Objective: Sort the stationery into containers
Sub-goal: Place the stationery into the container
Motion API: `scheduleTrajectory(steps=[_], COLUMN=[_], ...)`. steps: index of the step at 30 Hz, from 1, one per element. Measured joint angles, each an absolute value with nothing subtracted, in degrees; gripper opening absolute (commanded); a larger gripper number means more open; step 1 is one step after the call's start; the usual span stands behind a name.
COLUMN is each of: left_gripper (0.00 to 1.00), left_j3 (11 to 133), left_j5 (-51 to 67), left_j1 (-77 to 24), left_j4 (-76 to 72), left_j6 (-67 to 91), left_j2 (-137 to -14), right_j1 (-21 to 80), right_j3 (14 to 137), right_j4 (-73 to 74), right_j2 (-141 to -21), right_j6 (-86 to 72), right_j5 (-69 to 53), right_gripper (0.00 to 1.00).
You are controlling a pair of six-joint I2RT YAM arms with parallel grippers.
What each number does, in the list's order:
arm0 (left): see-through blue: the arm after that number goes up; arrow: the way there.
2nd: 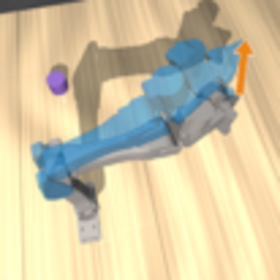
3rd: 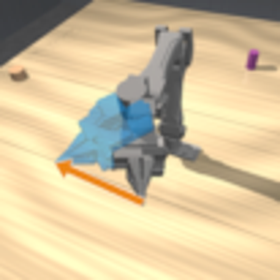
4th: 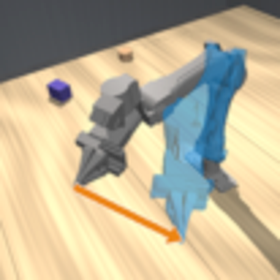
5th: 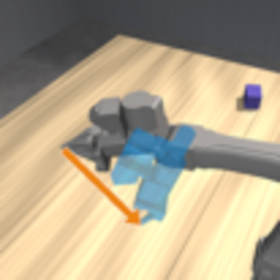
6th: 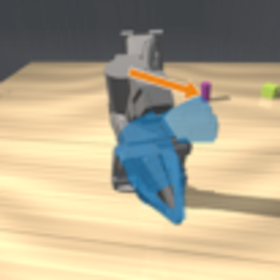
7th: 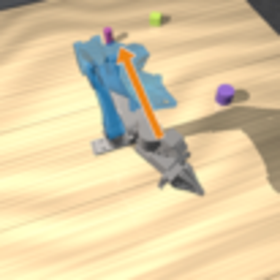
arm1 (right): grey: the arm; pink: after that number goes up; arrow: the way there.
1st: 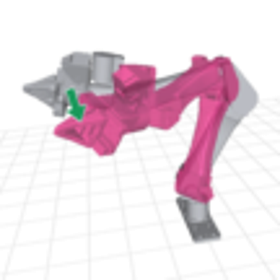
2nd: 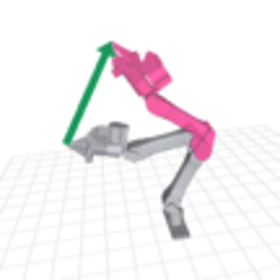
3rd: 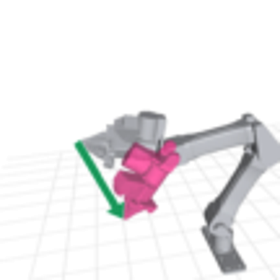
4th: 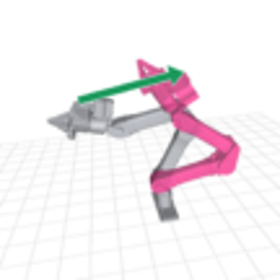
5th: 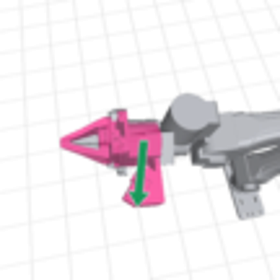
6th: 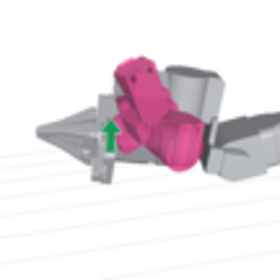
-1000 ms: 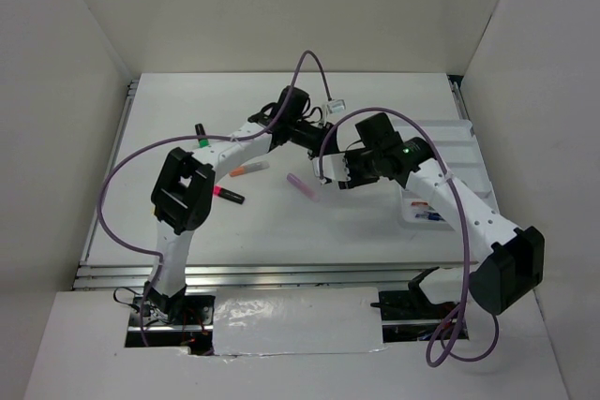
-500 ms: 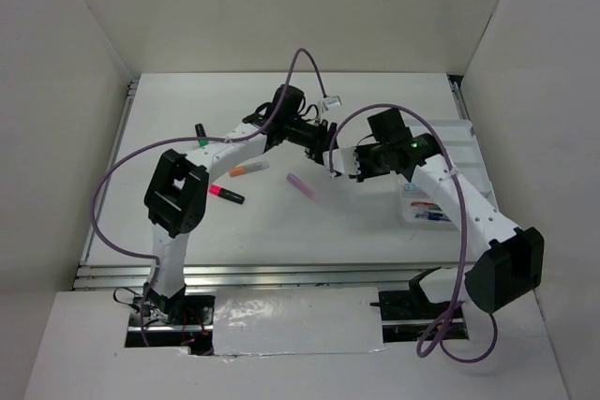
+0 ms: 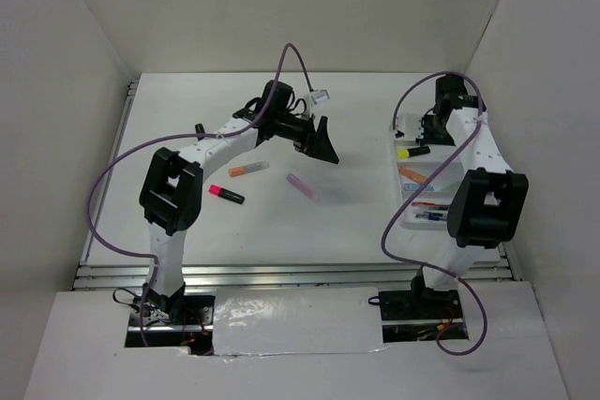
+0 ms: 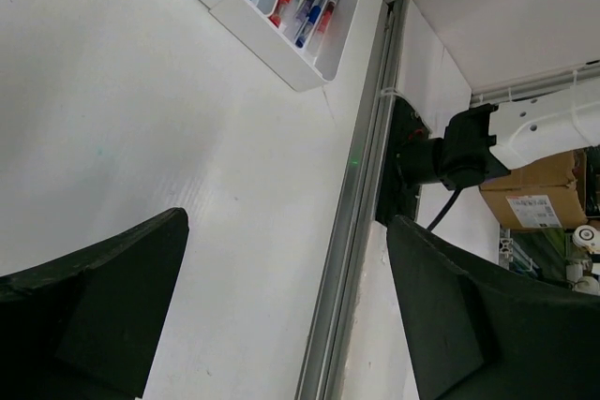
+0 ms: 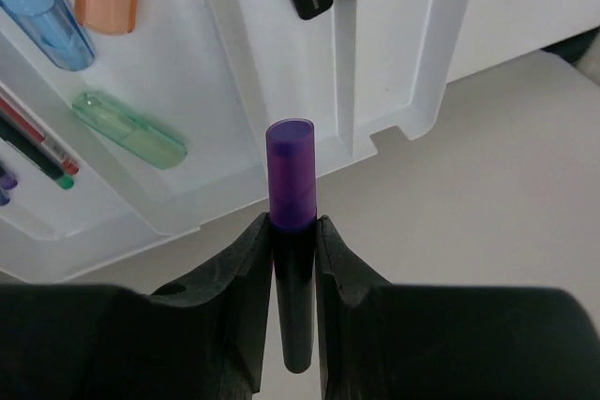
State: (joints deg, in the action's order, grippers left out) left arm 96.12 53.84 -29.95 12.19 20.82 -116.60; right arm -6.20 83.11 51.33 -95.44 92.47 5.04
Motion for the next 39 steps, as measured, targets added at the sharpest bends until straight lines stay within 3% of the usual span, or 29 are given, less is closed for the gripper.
scheduleTrajectory(steps=[15,25,39], left_gripper=[0.99,0.99,0.99], left_j3=[96.9,97.5,94.5], left_j5=[53.9,54.3,55.2], left_j1=[-30.1,-29.8,-24.8], left_j4=[13.8,13.8,6.8], left_j6=[19.6,19.6,24.1], left_j2=[-116.6,-116.7,-116.6], right_j1=[-1.5,3.6,5.3], right_j3=[103.1,103.0,100.5], right_j4=[63.9,64.5,63.9], right_j2=[-114.8,-115.6,-118.1], right_j6=[84.6,83.8,83.6], right_j5=[16.2,17.1,16.3], right_gripper=[0.02,0.04,0.16])
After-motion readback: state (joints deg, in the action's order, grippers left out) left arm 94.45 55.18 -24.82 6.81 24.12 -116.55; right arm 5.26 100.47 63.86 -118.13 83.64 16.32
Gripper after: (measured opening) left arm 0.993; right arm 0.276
